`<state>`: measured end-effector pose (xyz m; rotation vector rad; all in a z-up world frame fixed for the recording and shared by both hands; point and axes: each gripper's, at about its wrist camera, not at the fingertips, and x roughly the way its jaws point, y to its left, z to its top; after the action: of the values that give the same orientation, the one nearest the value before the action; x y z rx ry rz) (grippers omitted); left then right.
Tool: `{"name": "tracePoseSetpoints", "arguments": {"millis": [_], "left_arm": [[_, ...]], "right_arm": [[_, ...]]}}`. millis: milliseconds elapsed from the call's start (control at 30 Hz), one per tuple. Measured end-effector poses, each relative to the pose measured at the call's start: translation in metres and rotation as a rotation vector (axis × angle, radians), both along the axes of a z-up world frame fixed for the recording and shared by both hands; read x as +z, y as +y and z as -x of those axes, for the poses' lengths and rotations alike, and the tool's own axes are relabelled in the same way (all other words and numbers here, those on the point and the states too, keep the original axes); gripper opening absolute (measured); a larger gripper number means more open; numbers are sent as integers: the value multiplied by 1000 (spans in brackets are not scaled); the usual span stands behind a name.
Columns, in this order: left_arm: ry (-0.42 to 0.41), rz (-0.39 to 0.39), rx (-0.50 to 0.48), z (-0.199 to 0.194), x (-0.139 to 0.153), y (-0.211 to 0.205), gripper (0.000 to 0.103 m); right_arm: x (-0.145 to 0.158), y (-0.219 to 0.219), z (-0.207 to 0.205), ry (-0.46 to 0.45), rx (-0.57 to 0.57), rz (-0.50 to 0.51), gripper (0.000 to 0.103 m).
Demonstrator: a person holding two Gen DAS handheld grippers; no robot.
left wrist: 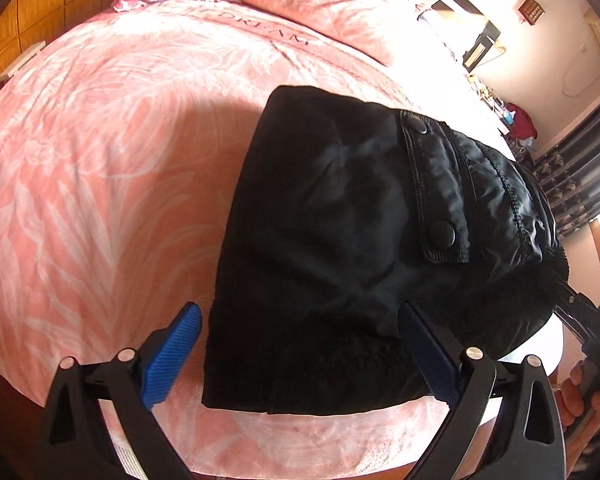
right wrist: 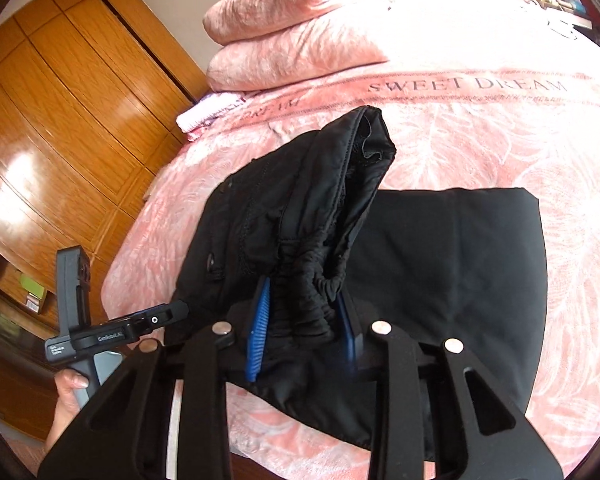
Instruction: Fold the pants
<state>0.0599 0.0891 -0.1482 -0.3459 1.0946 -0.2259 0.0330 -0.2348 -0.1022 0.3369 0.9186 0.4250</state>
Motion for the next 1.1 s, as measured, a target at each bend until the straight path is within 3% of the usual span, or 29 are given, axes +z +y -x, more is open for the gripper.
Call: {"name": "tracePoseSetpoints", "arguments": {"millis": [100,267,533,633,733,800,900,1033,1100], "left_arm": [[-36,-11,-5,3,12,-3,99],[-48,-37,-67,4,20,-23,99],[-93,-216,-155,-2,26,-80,99],[-100,-240,-175,-2,25,-92,99],[-84,-234,-182,-3,18,-98,99],[-59,-235,-182,-6,11,-101,99],[-43,-211,-175,-10,9,-99,99],[-95,-210,-155,-14,25,-91,99],[-108,-212,-155,-21,32,-93,99]], "right_arm": [[21,-10,13,-45,-16,15,29],[34,-41,30,-40,-86,63,30],[-3,-82,37,70,-165,90,30],[-22,-87,34,108,-180,92,31],[-45,-81,27,165,-162,154,46],[-48,-79,28,157,-153,195,54],[-37,-80,31,133,-153,220,61],[-6,-89,28,47,-173,218,74],[3,-91,14,27,-166,207,74]]}}
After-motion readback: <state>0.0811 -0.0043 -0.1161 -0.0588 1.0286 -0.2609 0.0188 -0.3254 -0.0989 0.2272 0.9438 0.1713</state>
